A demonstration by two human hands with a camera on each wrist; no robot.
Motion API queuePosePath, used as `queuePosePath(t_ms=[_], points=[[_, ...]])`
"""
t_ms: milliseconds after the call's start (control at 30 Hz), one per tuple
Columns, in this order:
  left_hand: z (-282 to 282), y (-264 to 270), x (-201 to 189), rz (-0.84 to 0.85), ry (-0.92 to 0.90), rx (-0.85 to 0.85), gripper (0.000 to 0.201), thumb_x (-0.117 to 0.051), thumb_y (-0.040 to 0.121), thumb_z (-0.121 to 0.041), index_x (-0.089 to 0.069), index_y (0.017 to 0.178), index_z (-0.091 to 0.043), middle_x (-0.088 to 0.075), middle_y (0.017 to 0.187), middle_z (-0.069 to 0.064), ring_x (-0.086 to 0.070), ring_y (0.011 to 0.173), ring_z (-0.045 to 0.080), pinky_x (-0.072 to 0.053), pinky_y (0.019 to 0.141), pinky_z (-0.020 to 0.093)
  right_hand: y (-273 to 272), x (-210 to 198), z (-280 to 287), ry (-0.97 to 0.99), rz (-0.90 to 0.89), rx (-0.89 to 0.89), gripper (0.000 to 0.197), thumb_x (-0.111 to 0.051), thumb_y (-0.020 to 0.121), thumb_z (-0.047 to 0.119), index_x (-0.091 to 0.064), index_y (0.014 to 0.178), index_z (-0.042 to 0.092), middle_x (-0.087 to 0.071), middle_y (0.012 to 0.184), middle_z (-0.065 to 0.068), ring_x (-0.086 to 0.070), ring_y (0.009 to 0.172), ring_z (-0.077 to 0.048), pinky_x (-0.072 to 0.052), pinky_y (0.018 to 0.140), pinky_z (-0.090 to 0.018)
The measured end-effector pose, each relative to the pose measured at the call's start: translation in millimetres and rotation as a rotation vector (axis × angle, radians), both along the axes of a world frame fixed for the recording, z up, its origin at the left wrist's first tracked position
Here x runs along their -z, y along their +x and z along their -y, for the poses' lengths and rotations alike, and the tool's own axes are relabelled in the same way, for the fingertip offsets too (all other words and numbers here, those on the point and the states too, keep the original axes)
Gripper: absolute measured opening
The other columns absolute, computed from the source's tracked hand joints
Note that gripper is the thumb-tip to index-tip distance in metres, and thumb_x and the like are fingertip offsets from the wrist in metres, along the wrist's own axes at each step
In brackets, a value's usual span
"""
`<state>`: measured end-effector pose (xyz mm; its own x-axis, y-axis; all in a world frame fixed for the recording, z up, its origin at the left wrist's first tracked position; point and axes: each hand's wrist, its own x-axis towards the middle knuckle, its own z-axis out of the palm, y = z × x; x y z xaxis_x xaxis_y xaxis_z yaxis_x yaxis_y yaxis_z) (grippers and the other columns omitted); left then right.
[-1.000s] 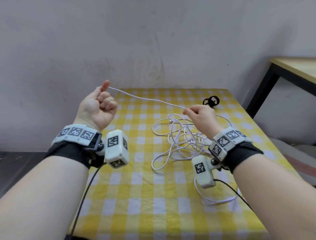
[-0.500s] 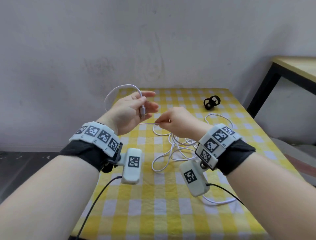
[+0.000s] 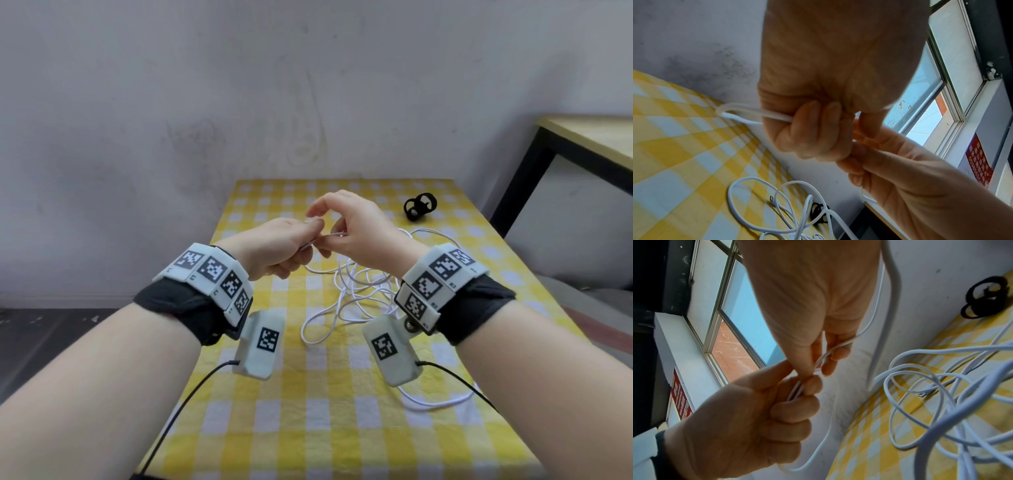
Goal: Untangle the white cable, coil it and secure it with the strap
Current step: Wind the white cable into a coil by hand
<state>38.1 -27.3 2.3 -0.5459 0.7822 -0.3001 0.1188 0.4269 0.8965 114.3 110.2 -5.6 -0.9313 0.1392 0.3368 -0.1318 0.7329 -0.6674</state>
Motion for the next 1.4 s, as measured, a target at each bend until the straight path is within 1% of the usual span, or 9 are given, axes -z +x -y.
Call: queuePosePath(t_ms=[100,233,400,600,733,800,1067,1267,1400], points=[[1.9,-1.4,-3.4,0.063,-0.030,0.106,0.044,-0.037,0.097,-0.047,-0.047,0.068,-0.015,-0.023,0.051,-0.006,-0.016,0.043,0.008,-0.013,0.038,0.019,0.5,1.0,-2.9,0.063,0.065,-0.032,0.021,-0.067,0.086,0.015,-0.069,0.106,0.015,-0.055,0.110,0.009,-0.057,0.071,-0.009,-0.043,0.066,-0.007],[6.0,-6.9,-6.7,0.112,-0.018,0.146,0.051,-0.037,0.096,-0.047,-0.044,0.053,-0.021,-0.019,0.054,-0.004,-0.015,0.043,0.009,-0.015,0.039,0.019,5.3,-2.7,-6.3,0.112,0.154,-0.039,0.022,-0.054,0.094,0.026,-0.071,0.092,0.012,-0.061,0.073,0.010,-0.051,0.056,0.007,-0.035,0.055,-0.010],[7.3,-7.6,-11.7,0.123,0.001,0.095,0.045,-0.037,0.096,-0.046,-0.054,0.069,-0.014,-0.027,0.054,-0.003,-0.026,0.045,0.011,-0.032,0.045,0.020,4.2,-6.9,-5.7,0.071,0.199,-0.027,0.036,-0.049,0.096,0.036,-0.069,0.076,0.014,-0.051,0.054,0.006,-0.044,0.044,0.000,-0.033,0.047,-0.012],[7.8,-9.9,-14.0,0.263,0.074,0.081,0.036,-0.035,0.100,-0.036,-0.051,0.079,-0.012,-0.022,0.054,-0.006,-0.020,0.041,0.005,-0.017,0.038,0.015,3.4,-9.0,-10.3,-0.054,0.249,-0.005,0.034,-0.051,0.094,0.042,-0.069,0.076,0.019,-0.060,0.058,0.007,-0.041,0.043,-0.001,-0.033,0.046,-0.014],[12.4,-17.4,-12.3,0.385,0.170,-0.001,0.033,-0.033,0.101,-0.032,-0.047,0.078,-0.014,-0.021,0.051,-0.008,-0.019,0.038,0.003,-0.019,0.034,0.014,5.4,-2.8,-22.1,-0.107,0.221,0.090,0.019,-0.056,0.092,0.036,-0.062,0.084,0.020,-0.069,0.078,0.003,-0.047,0.053,-0.004,-0.043,0.060,-0.024],[14.6,-19.7,-11.5,0.416,0.168,-0.016,0.033,-0.032,0.101,-0.032,-0.047,0.078,-0.014,-0.023,0.049,-0.008,-0.020,0.037,0.003,-0.023,0.033,0.014,7.2,-1.0,-26.2,-0.101,0.179,0.134,0.017,-0.059,0.091,0.031,-0.059,0.087,0.015,-0.065,0.085,-0.001,-0.046,0.055,-0.003,-0.040,0.057,-0.018],[7.0,-13.0,-15.3,0.470,0.135,0.017,0.036,-0.032,0.101,-0.035,-0.048,0.075,-0.015,-0.024,0.048,-0.008,-0.021,0.036,0.003,-0.022,0.032,0.013,4.7,-17.4,-7.6,-0.042,0.095,0.037,0.015,-0.063,0.090,0.023,-0.056,0.080,0.014,-0.048,0.042,0.026,-0.043,0.040,0.003,-0.031,0.042,-0.008],[7.3,-11.4,-18.2,0.489,0.148,0.035,0.042,-0.031,0.099,-0.040,-0.043,0.065,-0.019,-0.021,0.044,-0.010,-0.013,0.036,0.004,-0.014,0.033,0.016,1.4,-14.0,-2.0,-0.143,0.137,-0.013,0.013,-0.055,0.094,0.029,-0.055,0.089,0.017,-0.066,0.075,-0.004,-0.055,0.066,-0.014,-0.044,0.064,-0.028],[10.8,-14.5,-16.1,0.496,0.211,-0.001,0.046,-0.032,0.098,-0.040,-0.041,0.057,-0.020,-0.021,0.042,-0.011,-0.018,0.033,0.003,-0.015,0.034,0.017,5.2,-16.1,-3.2,-0.317,0.221,-0.056,0.031,-0.047,0.099,0.028,-0.055,0.072,0.015,-0.039,0.055,0.004,-0.036,0.045,-0.012,-0.039,0.046,-0.024]])
